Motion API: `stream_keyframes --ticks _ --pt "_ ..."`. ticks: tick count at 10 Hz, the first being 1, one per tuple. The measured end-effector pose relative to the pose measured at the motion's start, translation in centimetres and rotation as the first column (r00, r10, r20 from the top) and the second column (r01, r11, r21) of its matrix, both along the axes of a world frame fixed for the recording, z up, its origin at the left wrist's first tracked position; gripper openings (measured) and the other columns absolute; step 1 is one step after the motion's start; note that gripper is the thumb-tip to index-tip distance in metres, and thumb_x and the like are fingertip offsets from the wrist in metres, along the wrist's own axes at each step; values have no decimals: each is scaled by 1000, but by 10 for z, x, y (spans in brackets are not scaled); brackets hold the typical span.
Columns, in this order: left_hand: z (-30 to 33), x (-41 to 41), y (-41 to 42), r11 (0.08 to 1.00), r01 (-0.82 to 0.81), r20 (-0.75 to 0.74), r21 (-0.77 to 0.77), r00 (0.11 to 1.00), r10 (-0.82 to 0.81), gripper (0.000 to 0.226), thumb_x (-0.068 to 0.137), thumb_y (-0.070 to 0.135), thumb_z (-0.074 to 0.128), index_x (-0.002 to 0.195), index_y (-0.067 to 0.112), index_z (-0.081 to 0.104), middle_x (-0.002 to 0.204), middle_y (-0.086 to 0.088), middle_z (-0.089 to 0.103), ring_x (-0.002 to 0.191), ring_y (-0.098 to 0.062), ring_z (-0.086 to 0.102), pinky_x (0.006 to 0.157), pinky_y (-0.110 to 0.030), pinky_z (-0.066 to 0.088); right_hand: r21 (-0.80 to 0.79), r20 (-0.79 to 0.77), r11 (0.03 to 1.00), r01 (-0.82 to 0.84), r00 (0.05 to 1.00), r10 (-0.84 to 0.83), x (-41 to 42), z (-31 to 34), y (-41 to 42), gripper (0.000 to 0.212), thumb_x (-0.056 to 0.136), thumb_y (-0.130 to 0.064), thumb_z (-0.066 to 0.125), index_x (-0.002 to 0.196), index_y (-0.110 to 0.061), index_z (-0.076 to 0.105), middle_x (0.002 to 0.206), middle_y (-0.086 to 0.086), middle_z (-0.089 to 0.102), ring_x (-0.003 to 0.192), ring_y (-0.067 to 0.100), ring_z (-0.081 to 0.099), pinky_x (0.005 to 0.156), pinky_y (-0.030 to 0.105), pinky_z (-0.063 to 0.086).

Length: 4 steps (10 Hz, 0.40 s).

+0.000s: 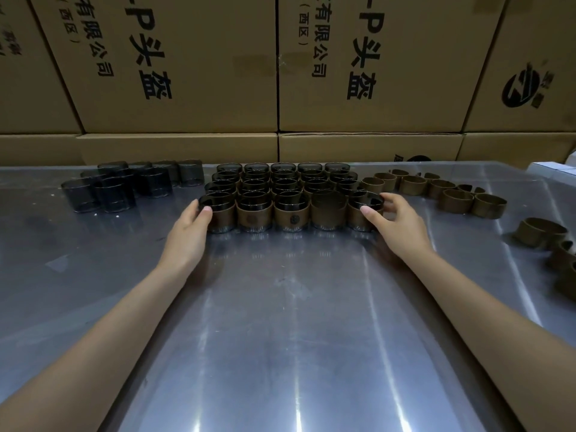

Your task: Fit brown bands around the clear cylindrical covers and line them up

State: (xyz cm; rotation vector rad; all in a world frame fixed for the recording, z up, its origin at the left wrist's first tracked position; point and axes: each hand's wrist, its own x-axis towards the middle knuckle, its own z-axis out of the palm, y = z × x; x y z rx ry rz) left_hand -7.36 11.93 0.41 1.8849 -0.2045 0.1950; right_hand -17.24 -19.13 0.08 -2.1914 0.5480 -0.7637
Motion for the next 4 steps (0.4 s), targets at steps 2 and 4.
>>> stream_keyframes --ticks 2,4 --pt "0 1 2 999 -13 0 -50 1000 13 51 103 34 39 151 19 30 156 2 31 143 -16 29 116 -29 20 163 58 987 6 998 -15 0 1 -4 53 97 -58 37 131 -20 51 127 4 60 116 24 56 101 46 45" --pt "1 -2 5 991 -117 22 -72 993 119 42 103 29 39 142 17 43 144 -3 48 132 -21 44 111 -39 34 310 178 945 101 971 -162 -4 4 0 34 103 -45 28 103 -21 51 99 -1 59 76 15 58 71 33 48"
